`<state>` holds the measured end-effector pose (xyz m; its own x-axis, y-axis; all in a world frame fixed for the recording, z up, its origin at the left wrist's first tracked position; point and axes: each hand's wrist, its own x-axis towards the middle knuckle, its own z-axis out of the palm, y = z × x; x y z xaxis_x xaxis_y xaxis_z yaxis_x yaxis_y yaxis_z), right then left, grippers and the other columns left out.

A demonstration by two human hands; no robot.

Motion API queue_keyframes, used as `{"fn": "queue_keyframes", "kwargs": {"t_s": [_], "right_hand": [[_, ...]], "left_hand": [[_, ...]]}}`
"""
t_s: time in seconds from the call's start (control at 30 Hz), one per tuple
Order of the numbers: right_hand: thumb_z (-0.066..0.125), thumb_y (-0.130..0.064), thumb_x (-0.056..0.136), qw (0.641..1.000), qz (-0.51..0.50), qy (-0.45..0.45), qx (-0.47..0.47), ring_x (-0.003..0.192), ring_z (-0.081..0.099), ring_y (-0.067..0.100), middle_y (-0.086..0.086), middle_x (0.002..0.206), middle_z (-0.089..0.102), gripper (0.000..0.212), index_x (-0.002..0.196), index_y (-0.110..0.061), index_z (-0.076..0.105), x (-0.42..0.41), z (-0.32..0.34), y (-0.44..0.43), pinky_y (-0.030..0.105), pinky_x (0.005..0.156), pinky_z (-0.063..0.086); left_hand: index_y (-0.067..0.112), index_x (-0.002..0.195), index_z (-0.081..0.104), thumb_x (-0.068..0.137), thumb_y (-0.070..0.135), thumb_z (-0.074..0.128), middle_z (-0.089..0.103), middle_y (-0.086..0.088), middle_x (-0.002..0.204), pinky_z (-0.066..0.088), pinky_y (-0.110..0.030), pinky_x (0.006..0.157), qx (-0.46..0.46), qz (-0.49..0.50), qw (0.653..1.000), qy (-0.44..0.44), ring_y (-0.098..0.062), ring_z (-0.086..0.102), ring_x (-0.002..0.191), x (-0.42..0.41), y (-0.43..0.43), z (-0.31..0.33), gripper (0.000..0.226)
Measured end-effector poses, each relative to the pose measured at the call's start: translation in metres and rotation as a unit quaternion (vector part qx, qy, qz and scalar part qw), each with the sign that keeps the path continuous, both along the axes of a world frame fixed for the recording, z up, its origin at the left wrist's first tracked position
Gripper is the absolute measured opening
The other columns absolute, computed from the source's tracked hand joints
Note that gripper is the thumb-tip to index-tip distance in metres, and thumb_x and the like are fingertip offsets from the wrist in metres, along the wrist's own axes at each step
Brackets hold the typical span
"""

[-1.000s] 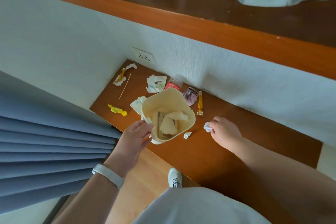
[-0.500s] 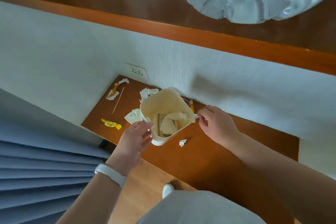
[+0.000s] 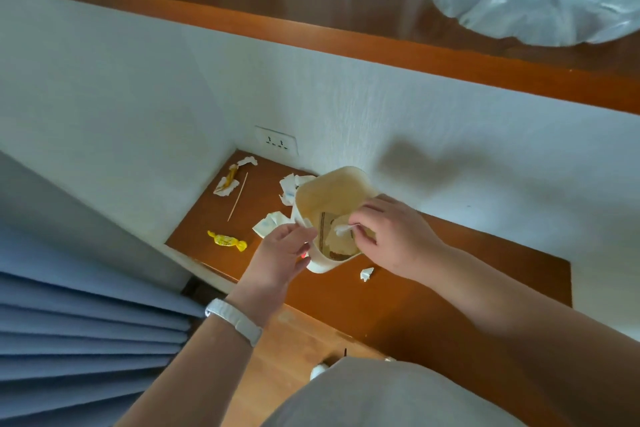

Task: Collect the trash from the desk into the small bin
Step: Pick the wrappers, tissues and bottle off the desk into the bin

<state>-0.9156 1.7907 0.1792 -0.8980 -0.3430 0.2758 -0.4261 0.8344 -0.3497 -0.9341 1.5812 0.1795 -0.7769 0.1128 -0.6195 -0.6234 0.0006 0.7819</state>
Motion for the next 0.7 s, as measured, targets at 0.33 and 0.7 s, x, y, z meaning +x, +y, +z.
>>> {"fn": "queue_keyframes", "kwargs": {"t_s": [0.33,0.7], "right_hand": [[0.052,-0.044,0.092,0.999,-0.001,-0.037,-0.001,0.118,0.053,0.015,-0.007,0.124,0.059,0.040,0.124,-0.021,0.059,0.005,-0.004,-0.025,0.039,0.106,0.041],[0.056,-0.039,0.095,0.969,-0.084,-0.218,0.079,0.117,0.055,0.012,-0.006,0.137,0.053,0.044,0.137,-0.025,0.050,0.011,-0.106,0.039,0.023,0.091,0.049]], "left_hand": [[0.020,0.102,0.062,0.093,0.022,0.066,0.069,-0.007,0.116,0.050,-0.039,0.104,-0.023,0.032,0.999,0.013,-0.022,0.063,0.115,-0.002,-0.039,-0.003,0.010],[0.017,0.104,0.063,0.095,0.022,0.063,0.067,-0.007,0.110,0.051,-0.029,0.090,-0.048,0.100,0.994,-0.002,-0.018,0.063,0.108,0.018,-0.040,-0.013,0.010]]}}
